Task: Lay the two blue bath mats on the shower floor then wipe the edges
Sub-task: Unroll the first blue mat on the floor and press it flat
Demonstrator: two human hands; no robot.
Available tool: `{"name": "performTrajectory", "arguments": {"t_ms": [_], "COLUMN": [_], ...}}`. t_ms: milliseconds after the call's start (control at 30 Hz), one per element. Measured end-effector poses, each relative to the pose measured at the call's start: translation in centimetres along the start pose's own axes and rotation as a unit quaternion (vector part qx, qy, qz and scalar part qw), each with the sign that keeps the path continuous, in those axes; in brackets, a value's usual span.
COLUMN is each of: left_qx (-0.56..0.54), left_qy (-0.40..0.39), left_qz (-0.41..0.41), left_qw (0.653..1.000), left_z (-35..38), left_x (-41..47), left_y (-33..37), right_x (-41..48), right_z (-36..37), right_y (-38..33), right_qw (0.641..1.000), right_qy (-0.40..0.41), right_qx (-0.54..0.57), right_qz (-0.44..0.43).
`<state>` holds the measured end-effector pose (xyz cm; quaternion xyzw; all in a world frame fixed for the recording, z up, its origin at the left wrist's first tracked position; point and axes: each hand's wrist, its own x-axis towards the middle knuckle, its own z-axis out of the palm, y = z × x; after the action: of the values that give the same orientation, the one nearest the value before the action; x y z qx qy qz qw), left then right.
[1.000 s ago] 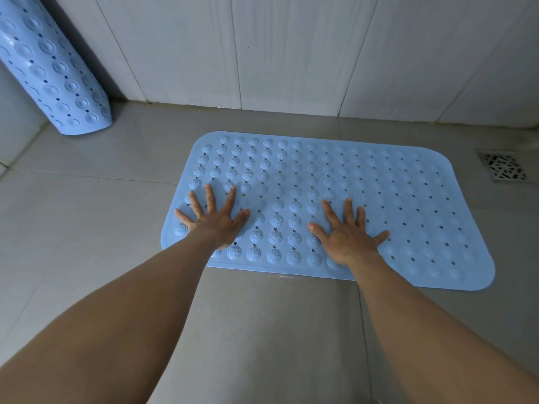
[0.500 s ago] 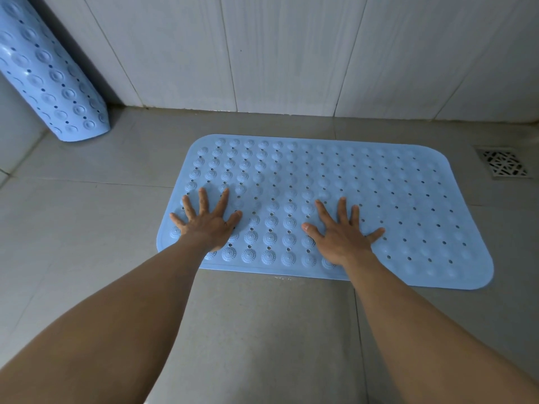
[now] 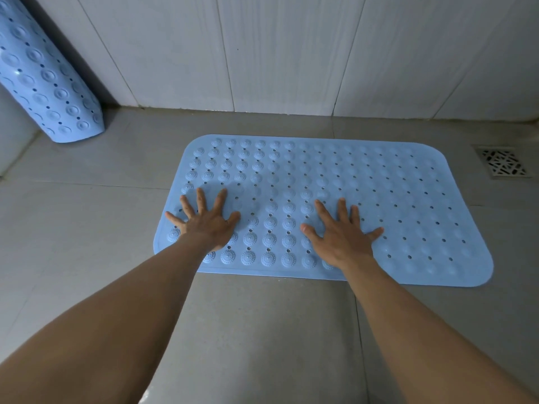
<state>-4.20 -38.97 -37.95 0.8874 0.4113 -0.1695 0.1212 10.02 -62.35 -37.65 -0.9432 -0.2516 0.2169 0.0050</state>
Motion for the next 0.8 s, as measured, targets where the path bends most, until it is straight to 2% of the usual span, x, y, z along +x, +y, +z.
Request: {"name": "performTrajectory", "arguments": {"t_ms": [100, 233, 567, 800], "left_qx": [-0.019, 0.004, 0.009, -0.018], "left_qy": [0.097, 0.103, 0.102, 0.084], "left_qz": [0.026, 0.085, 0.111, 0.088], "left_qw": [0.995, 0.991, 0.989, 0.992], "left_z": [-1.0, -2.9, -3.2, -3.5], "left_x": [1.5, 6.4, 13.6, 14.0], "left_y": [0.1, -0.2, 1.0, 1.3], "right_x": [0.5, 3.8, 15.6, 16.2], "right_z": [-0.7, -1.8, -4.1, -3.0], "right_y": [-1.3, -4.0, -11.3, -11.4], "right_qw": [0.998, 0.992, 0.996, 0.994], "right_qy": [0.058, 0.124, 0.051, 0.073], "right_qx": [0.004, 0.019, 0.009, -0.022], "right_qz": [0.018, 0.013, -0.079, -0.074]}}
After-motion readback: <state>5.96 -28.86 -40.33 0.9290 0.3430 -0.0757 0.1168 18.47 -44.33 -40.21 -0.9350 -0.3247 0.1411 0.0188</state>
